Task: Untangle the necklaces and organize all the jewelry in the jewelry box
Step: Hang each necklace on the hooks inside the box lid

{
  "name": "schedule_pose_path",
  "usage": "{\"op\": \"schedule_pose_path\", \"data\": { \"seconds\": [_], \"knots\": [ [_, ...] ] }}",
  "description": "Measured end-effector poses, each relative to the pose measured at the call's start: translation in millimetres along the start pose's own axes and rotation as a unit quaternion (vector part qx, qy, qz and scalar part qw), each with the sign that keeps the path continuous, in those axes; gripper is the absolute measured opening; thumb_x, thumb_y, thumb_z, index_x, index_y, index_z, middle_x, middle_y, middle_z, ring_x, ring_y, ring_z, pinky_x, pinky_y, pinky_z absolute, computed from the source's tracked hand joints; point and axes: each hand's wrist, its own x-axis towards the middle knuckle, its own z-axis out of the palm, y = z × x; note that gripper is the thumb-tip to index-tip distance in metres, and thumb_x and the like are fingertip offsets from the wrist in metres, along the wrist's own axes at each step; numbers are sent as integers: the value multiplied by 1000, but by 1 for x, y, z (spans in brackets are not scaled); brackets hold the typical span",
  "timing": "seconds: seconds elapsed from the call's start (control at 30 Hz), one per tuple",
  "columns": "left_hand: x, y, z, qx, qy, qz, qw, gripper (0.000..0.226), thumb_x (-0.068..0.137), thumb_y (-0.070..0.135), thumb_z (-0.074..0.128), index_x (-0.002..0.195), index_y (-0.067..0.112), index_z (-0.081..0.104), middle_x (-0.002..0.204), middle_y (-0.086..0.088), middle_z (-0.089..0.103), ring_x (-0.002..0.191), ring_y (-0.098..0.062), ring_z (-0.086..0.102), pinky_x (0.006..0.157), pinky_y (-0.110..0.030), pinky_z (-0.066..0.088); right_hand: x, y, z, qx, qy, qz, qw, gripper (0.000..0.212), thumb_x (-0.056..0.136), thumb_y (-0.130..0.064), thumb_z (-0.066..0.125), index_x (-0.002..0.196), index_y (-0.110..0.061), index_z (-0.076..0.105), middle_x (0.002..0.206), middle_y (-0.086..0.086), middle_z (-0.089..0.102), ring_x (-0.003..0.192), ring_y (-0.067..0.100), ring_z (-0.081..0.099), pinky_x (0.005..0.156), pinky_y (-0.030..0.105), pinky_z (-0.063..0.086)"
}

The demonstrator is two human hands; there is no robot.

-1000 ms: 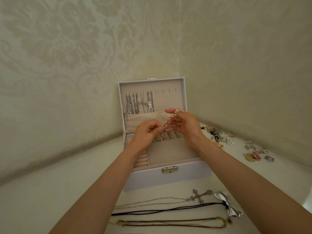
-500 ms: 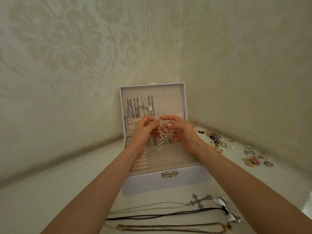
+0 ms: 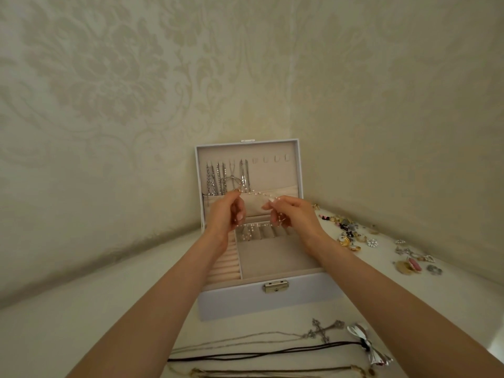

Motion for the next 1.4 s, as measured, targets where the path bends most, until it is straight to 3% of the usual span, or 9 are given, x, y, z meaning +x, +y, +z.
{"op": "schedule_pose_path", "data": {
  "seconds": [0.1, 0.27, 0.43, 0.6, 0.77, 0.9, 1.03, 1.23, 1.4],
  "knots": [
    [-1, -6, 4, 102, 12, -3, 995, 42, 96, 29, 45, 57, 13, 50, 44, 1, 49, 38, -9, 43, 46, -22, 32, 1, -2, 0, 29, -28, 12, 999, 33, 96, -22, 50, 72, -10, 68, 57, 5, 63, 57, 12, 58, 61, 24, 45],
    [-4, -10, 9, 125, -21, -14, 992, 35, 98, 27, 44, 71, 8, 58, 67, -5, 59, 61, -14, 56, 57, -23, 46, -3, -4, 1, 105, -116, 16, 988, 26, 98, -23, 45, 88, -9, 65, 71, 11, 65, 66, 20, 62, 64, 30, 52],
    [-2, -19, 6, 205, -62, 53, 975, 19, 92, 11, 55, 77, 18, 63, 70, 0, 59, 63, -6, 53, 58, -20, 39, 4, -7, 0, 261, -135, 24, 956, 22, 89, -24, 49, 97, -6, 60, 88, 15, 68, 81, 22, 66, 75, 34, 57],
    [-3, -21, 3, 219, -86, 73, 969, 16, 89, 9, 59, 76, 17, 62, 64, 5, 57, 50, 6, 50, 47, -13, 39, 13, -22, -8, 285, -127, 22, 950, 31, 89, -24, 48, 111, -9, 62, 102, 16, 68, 77, 21, 66, 66, 30, 56],
    [-2, -17, 5, 188, -74, 40, 979, 17, 88, 7, 60, 73, 15, 60, 69, 1, 62, 51, 6, 54, 49, -12, 41, 21, -37, -13, 211, -101, -9, 972, 35, 92, 2, 38, 115, -10, 62, 115, 15, 66, 61, 15, 63, 52, 24, 53],
    [-2, -10, 0, 17, -67, -31, 997, 10, 92, 9, 54, 87, 5, 61, 83, -7, 70, 75, -14, 68, 70, -25, 54, 20, -35, -19, 162, -93, -7, 982, 30, 95, -5, 45, 119, -13, 60, 111, 15, 69, 49, 11, 57, 48, 23, 51],
    [-5, 0, -5, -132, -47, -55, 989, 13, 95, 8, 48, 85, 5, 55, 67, -6, 68, 63, -18, 68, 58, -25, 57, 17, -30, -21, 144, -96, 20, 985, 30, 99, -29, 41, 122, -21, 59, 99, 11, 71, 47, 11, 52, 44, 21, 45],
    [-12, 4, 4, -83, -76, -33, 993, 16, 98, 13, 43, 83, 13, 49, 60, 3, 62, 53, -11, 61, 49, -20, 49, 14, -24, -14, 126, -99, 18, 987, 31, 99, -15, 42, 127, -18, 56, 84, 9, 70, 46, 10, 41, 41, 18, 27],
    [-14, 2, 10, 48, -100, -13, 994, 12, 96, 13, 50, 85, 11, 54, 87, -6, 69, 78, -19, 67, 60, -27, 56, 16, -29, -9, 201, -126, 11, 971, 30, 98, -7, 37, 121, -12, 57, 78, 9, 69, 50, 10, 42, 46, 20, 32]
  ]
}}
